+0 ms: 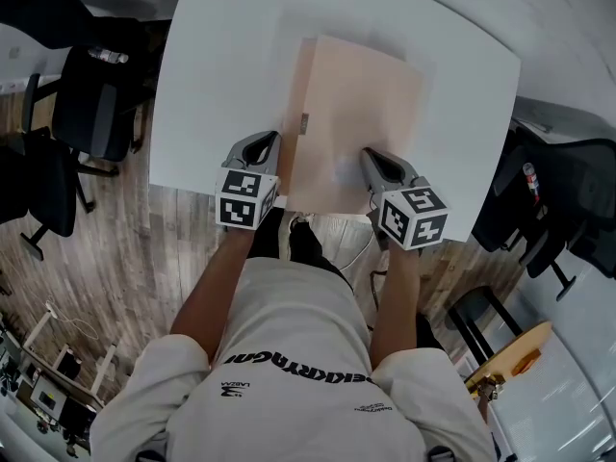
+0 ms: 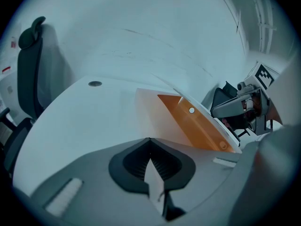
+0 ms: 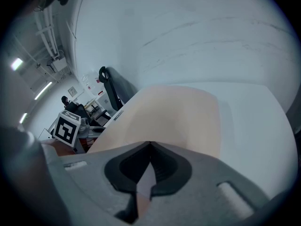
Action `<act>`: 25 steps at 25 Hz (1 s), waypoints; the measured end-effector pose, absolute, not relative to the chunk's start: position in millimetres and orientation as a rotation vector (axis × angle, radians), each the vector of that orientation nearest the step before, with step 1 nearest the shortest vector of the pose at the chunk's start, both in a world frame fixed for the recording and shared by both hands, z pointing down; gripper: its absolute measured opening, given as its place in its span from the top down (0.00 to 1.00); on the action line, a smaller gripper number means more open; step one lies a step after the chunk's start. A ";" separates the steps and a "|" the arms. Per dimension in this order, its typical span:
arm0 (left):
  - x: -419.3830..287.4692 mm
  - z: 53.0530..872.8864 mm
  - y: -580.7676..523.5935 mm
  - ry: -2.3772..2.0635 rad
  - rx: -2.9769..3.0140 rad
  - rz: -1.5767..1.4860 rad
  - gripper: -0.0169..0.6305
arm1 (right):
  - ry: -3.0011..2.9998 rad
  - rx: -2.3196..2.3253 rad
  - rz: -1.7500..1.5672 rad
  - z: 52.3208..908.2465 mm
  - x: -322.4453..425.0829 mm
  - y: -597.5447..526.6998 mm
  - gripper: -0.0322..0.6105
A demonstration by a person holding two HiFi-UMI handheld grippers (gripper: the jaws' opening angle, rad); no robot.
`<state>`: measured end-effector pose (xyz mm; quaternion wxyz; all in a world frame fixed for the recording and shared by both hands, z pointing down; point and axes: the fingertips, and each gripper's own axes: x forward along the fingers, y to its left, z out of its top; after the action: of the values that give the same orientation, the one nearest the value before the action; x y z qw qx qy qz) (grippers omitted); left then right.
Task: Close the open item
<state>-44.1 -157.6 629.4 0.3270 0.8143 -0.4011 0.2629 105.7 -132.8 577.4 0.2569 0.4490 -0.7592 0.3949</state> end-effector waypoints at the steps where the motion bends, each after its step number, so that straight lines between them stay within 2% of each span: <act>1: -44.5 630.2 -157.6 -1.049 2.131 0.691 0.97 | -2.057 1.214 1.075 578.6 104.4 -132.6 0.95; 25: -46.5 638.9 -161.0 -1.039 2.105 0.697 0.97 | -2.028 1.155 1.070 595.5 90.8 -136.8 0.95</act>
<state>-46.5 -161.0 638.9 0.3396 0.8085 -0.3992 0.2676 90.8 -136.8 595.5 0.2831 0.4316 -0.7574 0.3998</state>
